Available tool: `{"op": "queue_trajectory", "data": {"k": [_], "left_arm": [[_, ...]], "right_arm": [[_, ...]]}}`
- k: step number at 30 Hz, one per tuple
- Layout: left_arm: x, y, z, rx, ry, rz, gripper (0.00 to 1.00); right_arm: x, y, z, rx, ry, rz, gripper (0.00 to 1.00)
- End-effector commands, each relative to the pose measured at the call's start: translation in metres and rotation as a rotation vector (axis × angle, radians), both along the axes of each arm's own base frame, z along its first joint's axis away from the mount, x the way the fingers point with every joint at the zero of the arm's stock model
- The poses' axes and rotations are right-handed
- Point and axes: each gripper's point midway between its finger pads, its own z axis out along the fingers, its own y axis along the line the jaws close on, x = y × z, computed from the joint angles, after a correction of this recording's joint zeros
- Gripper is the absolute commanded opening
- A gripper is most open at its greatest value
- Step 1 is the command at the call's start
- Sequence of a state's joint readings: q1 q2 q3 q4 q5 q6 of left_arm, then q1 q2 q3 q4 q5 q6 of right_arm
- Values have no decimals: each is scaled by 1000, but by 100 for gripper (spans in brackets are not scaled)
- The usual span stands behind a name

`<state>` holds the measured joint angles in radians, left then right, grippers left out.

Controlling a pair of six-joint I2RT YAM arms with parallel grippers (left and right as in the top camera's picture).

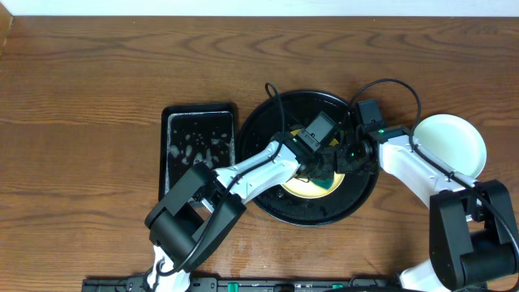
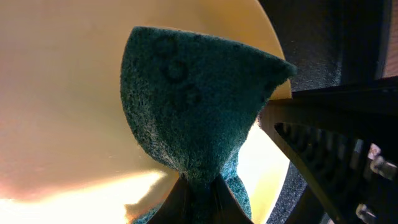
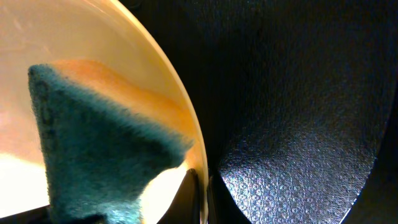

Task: Clean dirty plates on tray and stack at the side
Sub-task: 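Scrub the yellow plate with the sponge in the left gripper, then return the sponge to the black rectangular tray with the left gripper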

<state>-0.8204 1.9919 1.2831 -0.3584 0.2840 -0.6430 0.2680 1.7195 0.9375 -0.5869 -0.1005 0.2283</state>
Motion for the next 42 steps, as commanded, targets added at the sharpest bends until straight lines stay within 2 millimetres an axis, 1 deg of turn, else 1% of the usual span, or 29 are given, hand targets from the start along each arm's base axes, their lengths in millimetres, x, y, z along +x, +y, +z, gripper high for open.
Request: {"op": "queue_trajectory", "data": {"k": [1, 3, 4, 7, 10, 13, 17, 20, 23, 26, 28, 29, 31, 34, 36, 38, 40, 42], "left_arm": [[-4, 35, -29, 156, 33, 57, 7], [5, 64, -34, 272, 7, 108, 8], [10, 84, -36, 349, -8, 138, 7], [15, 121, -37, 479, -17, 187, 7], [21, 141, -33, 526, -19, 223, 8], [30, 149, -21, 521, -32, 256, 8], [41, 153, 8, 477, -69, 294, 8], [47, 156, 38, 429, -115, 315, 7], [47, 161, 67, 390, -158, 323, 7], [38, 168, 94, 371, -186, 315, 8], [30, 178, 109, 378, -195, 296, 7], [23, 196, 120, 400, -188, 316, 7], [17, 217, 126, 437, -172, 348, 7], [11, 253, 127, 509, -136, 407, 8], [9, 276, 120, 550, -98, 447, 8], [7, 296, 105, 567, -55, 501, 8], [6, 307, 87, 550, -21, 541, 8], [5, 307, 67, 498, 1, 534, 8]], "right_arm": [[-6, -6, -10, -45, 28, 5, 1], [-6, -6, -10, -45, 28, 5, 1], [-6, -6, -10, -45, 28, 5, 1], [-6, -6, -10, -45, 28, 5, 1], [-5, -6, -10, -45, 27, 5, 1], [-5, -6, -10, -45, 26, 5, 1], [-6, -6, -10, -46, 28, 5, 1], [-6, -6, -10, -47, 31, 6, 1], [-7, -6, -10, -47, 32, 6, 1], [-7, -6, -10, -47, 32, 6, 1], [-7, -6, -10, -47, 33, 6, 1], [-7, -6, -10, -48, 34, 6, 1], [-7, -6, -10, -48, 34, 6, 1], [-7, -6, -10, -48, 34, 6, 1], [-7, -6, -10, -47, 33, 6, 1], [-7, -6, -10, -47, 33, 6, 1], [-7, -6, -10, -47, 33, 6, 1], [-7, -6, -10, -47, 32, 6, 1]]}}
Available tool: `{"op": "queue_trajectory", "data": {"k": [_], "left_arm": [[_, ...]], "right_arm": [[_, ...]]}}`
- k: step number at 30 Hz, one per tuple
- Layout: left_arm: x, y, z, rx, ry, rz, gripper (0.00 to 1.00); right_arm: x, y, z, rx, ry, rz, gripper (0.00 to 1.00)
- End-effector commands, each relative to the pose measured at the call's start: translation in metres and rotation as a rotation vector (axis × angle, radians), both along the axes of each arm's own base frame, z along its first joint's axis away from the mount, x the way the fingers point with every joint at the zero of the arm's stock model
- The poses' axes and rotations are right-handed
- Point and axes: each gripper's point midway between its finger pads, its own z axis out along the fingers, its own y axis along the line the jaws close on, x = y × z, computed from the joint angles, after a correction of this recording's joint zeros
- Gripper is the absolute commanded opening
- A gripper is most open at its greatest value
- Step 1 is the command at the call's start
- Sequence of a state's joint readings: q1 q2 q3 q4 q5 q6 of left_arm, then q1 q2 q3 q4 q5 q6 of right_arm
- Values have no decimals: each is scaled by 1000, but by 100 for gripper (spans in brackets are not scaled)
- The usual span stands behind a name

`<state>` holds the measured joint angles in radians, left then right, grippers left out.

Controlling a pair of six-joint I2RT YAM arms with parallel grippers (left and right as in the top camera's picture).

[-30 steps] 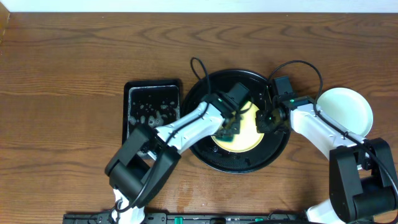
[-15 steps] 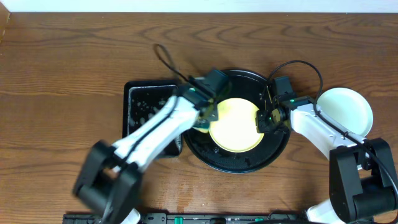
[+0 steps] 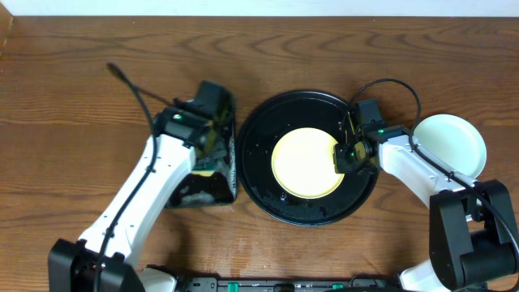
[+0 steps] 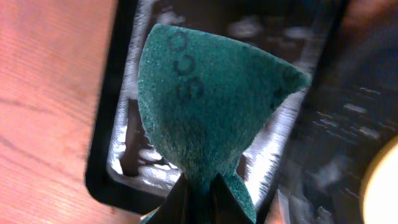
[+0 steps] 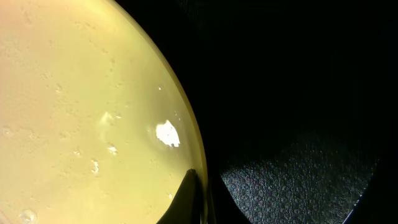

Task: Clean dirty plates on tray and stack at the side
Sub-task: 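Return the sponge to the black rectangular tray with the left gripper, then lift the yellow plate with the right gripper and tilt it over the tray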

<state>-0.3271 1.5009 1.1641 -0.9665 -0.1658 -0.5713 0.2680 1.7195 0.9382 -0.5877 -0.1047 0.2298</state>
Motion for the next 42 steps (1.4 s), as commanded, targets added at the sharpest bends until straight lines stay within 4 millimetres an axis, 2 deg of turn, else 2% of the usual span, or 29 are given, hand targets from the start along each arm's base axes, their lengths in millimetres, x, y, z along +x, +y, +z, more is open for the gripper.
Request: {"op": "queue_trajectory", "data": {"k": [1, 3, 5, 8, 13, 16, 17, 21, 24, 28, 31, 35, 42], "left_arm": [[-9, 9, -37, -50, 47, -7, 8], [-9, 8, -53, -83, 37, -6, 11], [-8, 9, -60, -85, 25, -2, 17], [-3, 6, -52, -98, 5, -22, 29], [4, -1, -12, -135, -62, -52, 56], [0, 1, 20, -147, -116, -55, 64], [-7, 2, 38, -154, -152, -57, 66], [-26, 7, 69, -171, -232, -64, 72], [-37, 10, 85, -182, -285, -67, 81], [-44, 12, 102, -198, -355, -71, 82], [-46, 12, 106, -202, -373, -72, 82], [-45, 12, 105, -201, -370, -72, 83], [-44, 12, 102, -198, -354, -71, 83]], "right_arm": [[-7, -7, -10, -51, 31, 7, 1], [-6, -7, -10, -51, 30, 6, 1], [-7, -7, -10, -51, 31, 6, 1], [-7, -7, -10, -51, 30, 10, 1], [-6, -7, -10, -51, 29, 11, 1], [-3, -6, -9, -47, 16, 10, 1], [2, -4, -8, -41, -5, 10, 1], [9, 7, 6, 10, -42, 68, 1], [19, 15, 29, 48, -110, 87, 1], [29, 26, 72, 80, -237, 108, 1], [34, 40, 104, 112, -344, 143, 1], [37, 67, 142, 161, -491, 221, 1], [45, 135, 193, 307, -717, 314, 1]]}}
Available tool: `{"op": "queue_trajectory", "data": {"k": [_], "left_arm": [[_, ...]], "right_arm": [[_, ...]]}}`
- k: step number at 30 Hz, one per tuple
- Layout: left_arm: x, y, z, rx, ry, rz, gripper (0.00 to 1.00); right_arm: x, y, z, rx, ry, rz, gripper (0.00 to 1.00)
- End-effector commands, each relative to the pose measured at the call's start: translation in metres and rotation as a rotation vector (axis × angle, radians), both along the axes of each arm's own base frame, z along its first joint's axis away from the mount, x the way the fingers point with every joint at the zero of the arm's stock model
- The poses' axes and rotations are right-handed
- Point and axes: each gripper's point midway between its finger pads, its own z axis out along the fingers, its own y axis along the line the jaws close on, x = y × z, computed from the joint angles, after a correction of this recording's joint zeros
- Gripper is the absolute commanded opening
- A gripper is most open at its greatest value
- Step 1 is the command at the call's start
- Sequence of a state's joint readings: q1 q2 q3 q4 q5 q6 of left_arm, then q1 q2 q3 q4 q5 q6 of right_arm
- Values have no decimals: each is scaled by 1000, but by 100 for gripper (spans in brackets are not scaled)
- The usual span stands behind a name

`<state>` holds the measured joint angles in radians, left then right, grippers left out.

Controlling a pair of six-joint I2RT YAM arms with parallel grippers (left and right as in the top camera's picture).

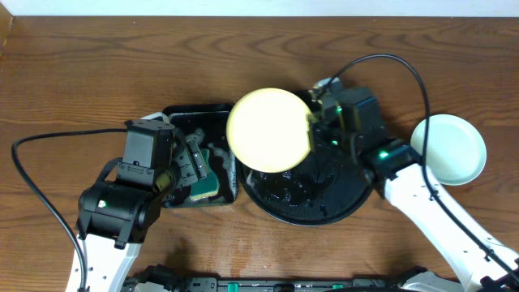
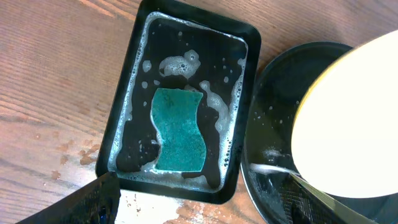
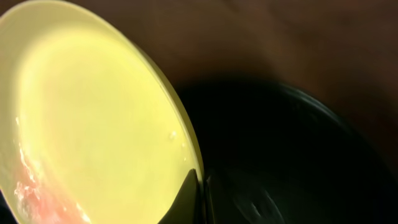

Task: Clean dirty plates on tray and stack at the side
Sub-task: 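Lift the yellow plate with the right gripper and tilt it over the tray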

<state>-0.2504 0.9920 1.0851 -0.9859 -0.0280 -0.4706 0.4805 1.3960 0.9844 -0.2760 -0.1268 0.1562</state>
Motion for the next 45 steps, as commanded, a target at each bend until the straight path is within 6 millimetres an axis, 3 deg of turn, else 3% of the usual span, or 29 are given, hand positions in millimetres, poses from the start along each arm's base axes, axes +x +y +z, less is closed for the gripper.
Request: {"op": "queue_trajectory", "data": {"k": [1, 4, 7, 13, 22, 33, 45], "left_arm": [[3, 0, 2, 2, -1, -1, 83], [3, 0, 1, 3, 3, -1, 83], [4, 0, 1, 4, 7, -1, 83], [3, 0, 0, 4, 7, -1, 83], [3, 0, 0, 4, 7, -1, 83], [3, 0, 0, 4, 7, -1, 83], [3, 0, 0, 4, 7, -1, 83]], "right_arm": [[-2, 41, 30, 93, -97, 69, 1], [-1, 70, 41, 116, -183, 98, 1], [1, 95, 38, 81, -264, 101, 1], [10, 124, 33, -67, -478, 106, 1], [9, 136, 49, -200, -658, 162, 1], [-8, 152, 67, -294, -792, 206, 1], [-15, 156, 78, -278, -818, 212, 1]]}}
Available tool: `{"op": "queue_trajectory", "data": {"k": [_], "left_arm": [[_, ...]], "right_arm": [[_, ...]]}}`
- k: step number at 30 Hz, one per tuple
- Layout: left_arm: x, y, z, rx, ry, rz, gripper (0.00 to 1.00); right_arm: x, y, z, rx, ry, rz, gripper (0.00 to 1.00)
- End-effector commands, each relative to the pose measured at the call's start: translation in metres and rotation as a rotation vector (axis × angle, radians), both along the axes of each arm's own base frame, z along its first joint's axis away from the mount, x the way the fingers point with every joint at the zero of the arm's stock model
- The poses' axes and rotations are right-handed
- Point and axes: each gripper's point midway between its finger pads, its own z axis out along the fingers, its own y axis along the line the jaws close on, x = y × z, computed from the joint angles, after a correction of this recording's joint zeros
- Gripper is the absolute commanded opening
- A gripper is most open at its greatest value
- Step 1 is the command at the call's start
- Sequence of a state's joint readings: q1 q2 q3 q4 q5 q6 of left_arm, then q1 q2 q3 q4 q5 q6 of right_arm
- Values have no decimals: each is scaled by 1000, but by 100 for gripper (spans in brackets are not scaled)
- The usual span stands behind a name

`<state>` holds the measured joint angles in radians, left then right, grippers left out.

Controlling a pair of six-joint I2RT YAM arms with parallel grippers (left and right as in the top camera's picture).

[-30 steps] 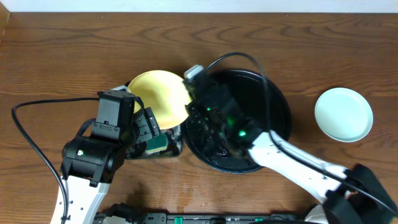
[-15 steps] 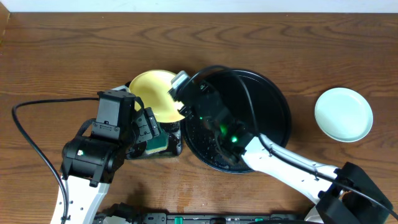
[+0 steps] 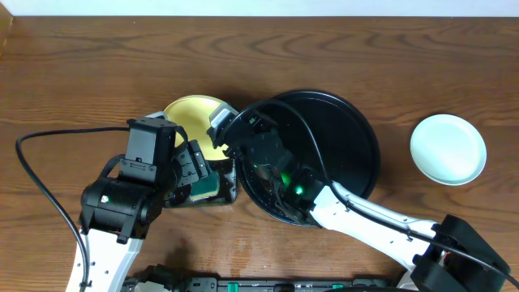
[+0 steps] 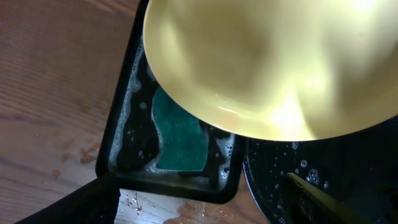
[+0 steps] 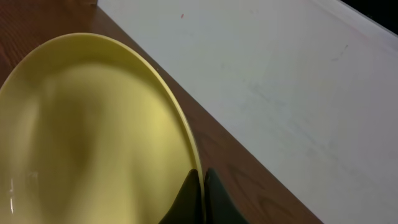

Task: Clean dirty plates on tray and stack at the side
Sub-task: 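Lift the yellow plate with the right gripper and tilt it over the tray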

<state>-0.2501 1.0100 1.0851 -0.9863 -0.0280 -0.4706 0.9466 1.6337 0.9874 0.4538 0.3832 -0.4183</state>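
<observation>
My right gripper (image 5: 202,185) is shut on the rim of the yellow plate (image 5: 93,130), which it holds tilted in the air. From overhead the plate (image 3: 188,118) hangs over the far end of the black rectangular soapy tray (image 3: 230,193), with the right gripper (image 3: 217,143) at its right edge. The left wrist view shows the plate (image 4: 267,62) above the green sponge (image 4: 180,134), which lies in the foamy tray (image 4: 118,134). My left gripper (image 4: 205,211) is open and empty over the tray's near end. The round black tray (image 3: 357,146) holds no plate.
A white plate (image 3: 448,148) sits alone on the wooden table at the right. My right arm (image 3: 357,209) stretches across the round tray's near side. Water drops wet the wood (image 4: 186,208) in front of the rectangular tray. The left arm's cable (image 3: 49,142) loops at the left.
My right gripper has carried the yellow plate left, from above the round tray's far-left edge to over the rectangular tray, and tilted it. The left gripper stays open above the sponge.
My left gripper held the sponge on the yellow plate in the round tray while the right pinched the plate's rim. Then the sponge was over the rectangular tray, then lying in it released. The right gripper had the plate lifted, and now holds it over the rectangular tray.
</observation>
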Motion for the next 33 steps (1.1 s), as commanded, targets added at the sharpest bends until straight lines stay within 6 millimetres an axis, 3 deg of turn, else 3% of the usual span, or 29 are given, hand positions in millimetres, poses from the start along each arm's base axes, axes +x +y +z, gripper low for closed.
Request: {"op": "queue_trajectory", "data": {"k": [1, 33], "left_arm": [[2, 0, 5, -1, -11, -1, 83], [2, 0, 5, -1, -11, -1, 84]], "right_arm": [[-2, 0, 20, 28, -34, -6, 1], [-2, -1, 20, -7, -56, -2, 1]]}}
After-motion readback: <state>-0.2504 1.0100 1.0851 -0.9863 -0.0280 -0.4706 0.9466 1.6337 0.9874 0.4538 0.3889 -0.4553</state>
